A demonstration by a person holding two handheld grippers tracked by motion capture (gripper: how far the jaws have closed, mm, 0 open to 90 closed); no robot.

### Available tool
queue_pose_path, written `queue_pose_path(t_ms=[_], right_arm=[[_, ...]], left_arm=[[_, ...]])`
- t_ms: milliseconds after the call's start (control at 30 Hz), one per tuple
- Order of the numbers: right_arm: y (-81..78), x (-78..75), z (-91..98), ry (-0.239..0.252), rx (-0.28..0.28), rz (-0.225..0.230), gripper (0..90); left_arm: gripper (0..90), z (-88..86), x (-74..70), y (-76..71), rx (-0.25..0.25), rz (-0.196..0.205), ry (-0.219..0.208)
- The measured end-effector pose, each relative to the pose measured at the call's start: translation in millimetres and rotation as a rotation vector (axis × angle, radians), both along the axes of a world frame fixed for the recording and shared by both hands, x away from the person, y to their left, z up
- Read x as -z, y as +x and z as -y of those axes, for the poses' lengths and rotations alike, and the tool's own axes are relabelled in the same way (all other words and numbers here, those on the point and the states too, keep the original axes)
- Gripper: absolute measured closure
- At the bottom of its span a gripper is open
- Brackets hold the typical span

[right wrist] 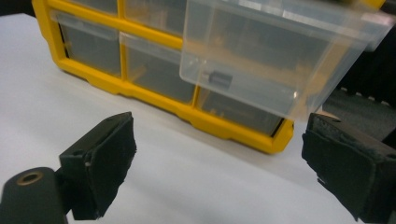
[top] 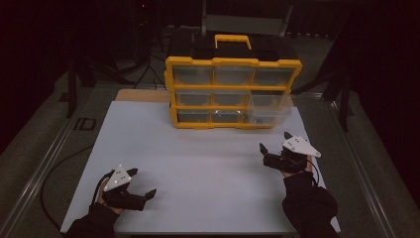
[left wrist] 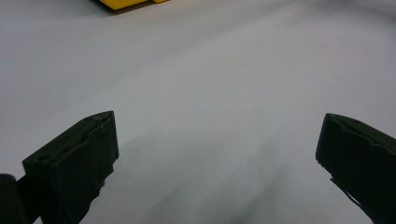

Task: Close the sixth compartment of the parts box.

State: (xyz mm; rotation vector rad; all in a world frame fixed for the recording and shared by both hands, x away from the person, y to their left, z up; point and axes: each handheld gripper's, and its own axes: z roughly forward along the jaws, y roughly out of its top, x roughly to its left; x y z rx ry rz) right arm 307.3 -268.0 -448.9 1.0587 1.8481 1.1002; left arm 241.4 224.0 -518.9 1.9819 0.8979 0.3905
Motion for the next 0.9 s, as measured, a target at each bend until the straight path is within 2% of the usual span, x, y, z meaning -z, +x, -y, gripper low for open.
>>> queue_pose_path(t_ms=[167, 233, 367, 400, 567, 600, 900], right_arm=[[2.7, 10.8, -0.6, -0.005, 0.01, -0.027, 9.5], [4.4, 17.5, -1.2, 0.003, -0.007, -0.049, 9.5], [5.3, 21.0, -2.5, 0.006, -0.014, -0.058, 9.5], [7.5, 24.9, -4.7, 0.002, 0.001, -0.067, 13.8], [9.2, 25.8, -4.4, 0.009, 0.006, -0.067, 16.7], [11.5, 25.3, -3.1, 0.017, 0.016, -0.064, 21.5], [17.8, 22.9, 1.9, 0.017, 0.034, -0.083, 36.6]], left_arm=[[0.0, 0.0, -0.1, -0.2, 0.0, 0.001, -0.001], [0.0, 0.0, 0.0, -0.1, 0.001, 0.0, -0.001], [0.0, 0.0, 0.1, 0.0, 0.001, 0.0, -0.001], [0.0, -0.1, 0.1, 0.0, 0.0, 0.0, 0.0], [0.0, -0.1, 0.2, -0.1, 0.001, 0.0, -0.002], [0.0, 0.0, 0.3, -0.1, 0.001, 0.0, -0.001], [0.0, 0.0, 0.3, -0.1, 0.002, -0.001, -0.003]])
